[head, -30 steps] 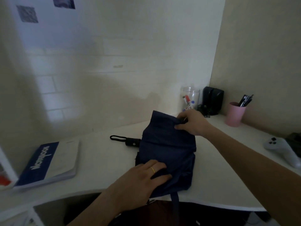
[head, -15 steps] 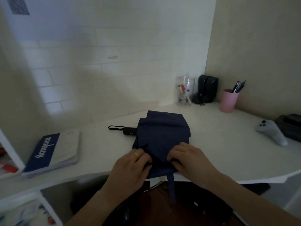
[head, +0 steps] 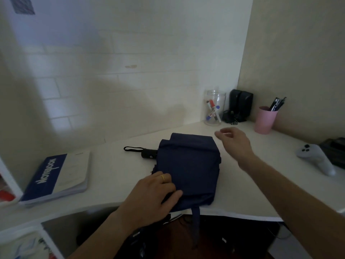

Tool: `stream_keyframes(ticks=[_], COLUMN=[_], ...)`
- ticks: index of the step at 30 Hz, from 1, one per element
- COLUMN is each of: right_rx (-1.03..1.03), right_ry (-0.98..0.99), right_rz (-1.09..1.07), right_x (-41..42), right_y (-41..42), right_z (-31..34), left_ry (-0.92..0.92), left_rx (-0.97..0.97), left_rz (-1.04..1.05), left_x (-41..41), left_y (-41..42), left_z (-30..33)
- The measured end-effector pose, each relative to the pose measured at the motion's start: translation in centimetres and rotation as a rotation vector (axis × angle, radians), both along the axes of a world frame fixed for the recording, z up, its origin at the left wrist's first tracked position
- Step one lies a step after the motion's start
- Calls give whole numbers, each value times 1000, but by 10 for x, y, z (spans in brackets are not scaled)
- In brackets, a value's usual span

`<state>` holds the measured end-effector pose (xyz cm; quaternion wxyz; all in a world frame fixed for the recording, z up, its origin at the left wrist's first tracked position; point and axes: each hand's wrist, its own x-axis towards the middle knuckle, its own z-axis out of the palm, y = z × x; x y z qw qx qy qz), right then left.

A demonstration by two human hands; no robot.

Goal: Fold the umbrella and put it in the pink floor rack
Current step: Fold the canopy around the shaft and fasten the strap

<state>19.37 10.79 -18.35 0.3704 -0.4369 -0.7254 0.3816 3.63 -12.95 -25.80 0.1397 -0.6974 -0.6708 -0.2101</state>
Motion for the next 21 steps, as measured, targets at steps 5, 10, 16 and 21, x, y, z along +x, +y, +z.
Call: stream_keyframes(ticks=[5,10,16,21], right_rx=[-612,-427,149,624], right_ry=[59,113,17,-130], right_rz=[147,191,496,679], right_x=[-41,-57,-7,35], right_y=[52,42,-10,-44], right_z=[3,18,30,-25], left_ry=[-50,-6,-86,-415], left_rx=[-101,-148,-162,-90], left_rz=[-32,-86,-47,145], left_x=[-4,-7,-5,4], left_y=[10,11,10,6], left_z=[8,7,1,5])
